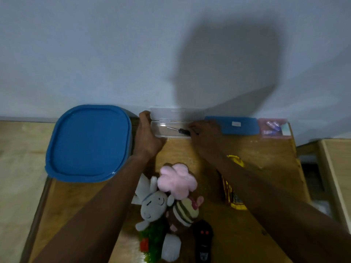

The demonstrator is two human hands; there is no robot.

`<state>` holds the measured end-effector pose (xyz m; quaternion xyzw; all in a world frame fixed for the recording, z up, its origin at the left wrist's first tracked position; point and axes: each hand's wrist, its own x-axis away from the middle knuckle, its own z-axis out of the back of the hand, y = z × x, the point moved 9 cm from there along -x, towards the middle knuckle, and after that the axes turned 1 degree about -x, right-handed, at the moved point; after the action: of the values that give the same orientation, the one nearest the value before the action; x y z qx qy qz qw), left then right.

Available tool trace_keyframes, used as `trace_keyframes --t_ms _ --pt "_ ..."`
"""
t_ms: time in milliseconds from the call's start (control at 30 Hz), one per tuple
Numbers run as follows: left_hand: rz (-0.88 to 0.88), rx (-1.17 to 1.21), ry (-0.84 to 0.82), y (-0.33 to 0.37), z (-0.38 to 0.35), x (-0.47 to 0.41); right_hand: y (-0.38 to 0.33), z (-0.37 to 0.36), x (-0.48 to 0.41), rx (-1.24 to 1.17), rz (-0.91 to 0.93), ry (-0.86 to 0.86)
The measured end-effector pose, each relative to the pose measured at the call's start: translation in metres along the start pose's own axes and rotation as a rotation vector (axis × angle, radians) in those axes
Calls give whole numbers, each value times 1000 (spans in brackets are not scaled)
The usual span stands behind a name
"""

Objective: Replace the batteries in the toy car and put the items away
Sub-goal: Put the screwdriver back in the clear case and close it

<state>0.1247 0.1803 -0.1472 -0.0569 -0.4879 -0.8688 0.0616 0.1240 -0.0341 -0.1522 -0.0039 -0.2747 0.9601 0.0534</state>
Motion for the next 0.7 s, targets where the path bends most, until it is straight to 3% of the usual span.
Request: trace_keyframes --t_ms 133,300,533,700 --pt "8 32 21 -2 2 -2 22 38 11 -208 -153 301" --pt "-38 -42 35 -4 4 -4 20 27 4 -403 -136 126" --pt "-113 -330 58 -2 1 8 18 25 17 -109 -31 29" --pt "-84 -312 44 -12 -2 21 15 21 23 177 98 29"
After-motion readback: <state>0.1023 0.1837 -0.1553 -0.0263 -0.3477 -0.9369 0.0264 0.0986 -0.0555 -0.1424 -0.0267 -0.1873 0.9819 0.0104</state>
